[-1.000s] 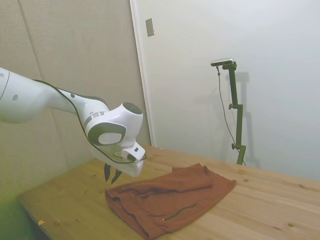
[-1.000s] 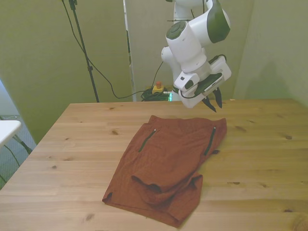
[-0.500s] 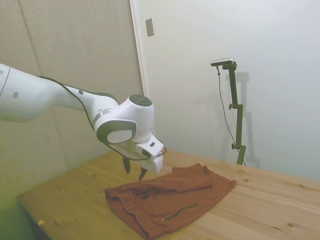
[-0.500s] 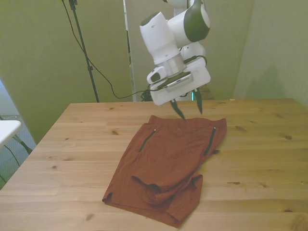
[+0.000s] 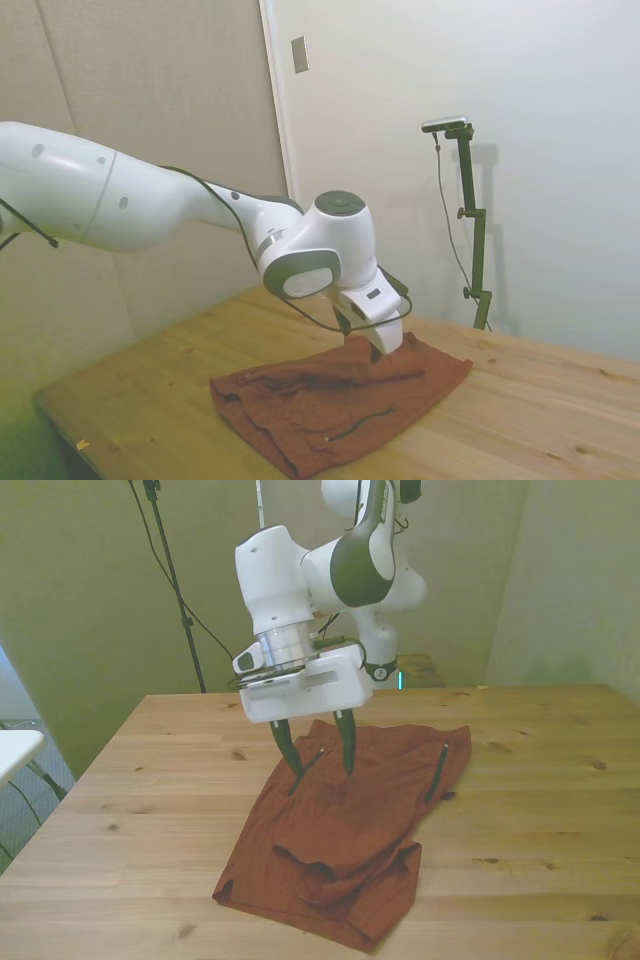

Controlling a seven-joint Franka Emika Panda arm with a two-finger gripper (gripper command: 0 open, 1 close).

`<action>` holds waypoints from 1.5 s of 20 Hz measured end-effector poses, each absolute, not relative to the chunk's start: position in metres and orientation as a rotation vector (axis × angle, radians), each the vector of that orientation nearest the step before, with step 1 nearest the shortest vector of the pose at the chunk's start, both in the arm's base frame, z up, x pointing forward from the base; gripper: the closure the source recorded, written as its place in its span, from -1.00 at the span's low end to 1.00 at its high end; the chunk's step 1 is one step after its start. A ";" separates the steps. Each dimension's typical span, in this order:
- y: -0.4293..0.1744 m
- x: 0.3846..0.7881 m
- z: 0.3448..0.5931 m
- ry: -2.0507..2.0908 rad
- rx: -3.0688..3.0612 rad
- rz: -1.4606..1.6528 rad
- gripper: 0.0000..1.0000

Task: Unfold the shorts

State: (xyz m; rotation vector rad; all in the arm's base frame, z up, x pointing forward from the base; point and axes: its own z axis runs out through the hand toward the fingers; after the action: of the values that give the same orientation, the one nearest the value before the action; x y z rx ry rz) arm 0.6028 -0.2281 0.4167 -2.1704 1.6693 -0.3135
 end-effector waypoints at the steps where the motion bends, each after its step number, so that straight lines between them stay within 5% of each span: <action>1: -0.238 0.610 0.414 1.725 -2.129 -0.315 -1.00; 6: -0.268 0.643 0.410 1.892 -1.973 -0.338 -1.00; 19: -0.213 0.713 0.369 1.800 -1.977 -0.157 -1.00; 20: -0.208 0.714 0.365 1.795 -1.981 -0.138 1.00; 30: -0.209 0.714 0.359 1.796 -1.961 -0.093 1.00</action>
State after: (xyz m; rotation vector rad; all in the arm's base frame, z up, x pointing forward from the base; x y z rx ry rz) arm 0.7141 -0.2093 0.3592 -1.9615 1.7960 -0.0931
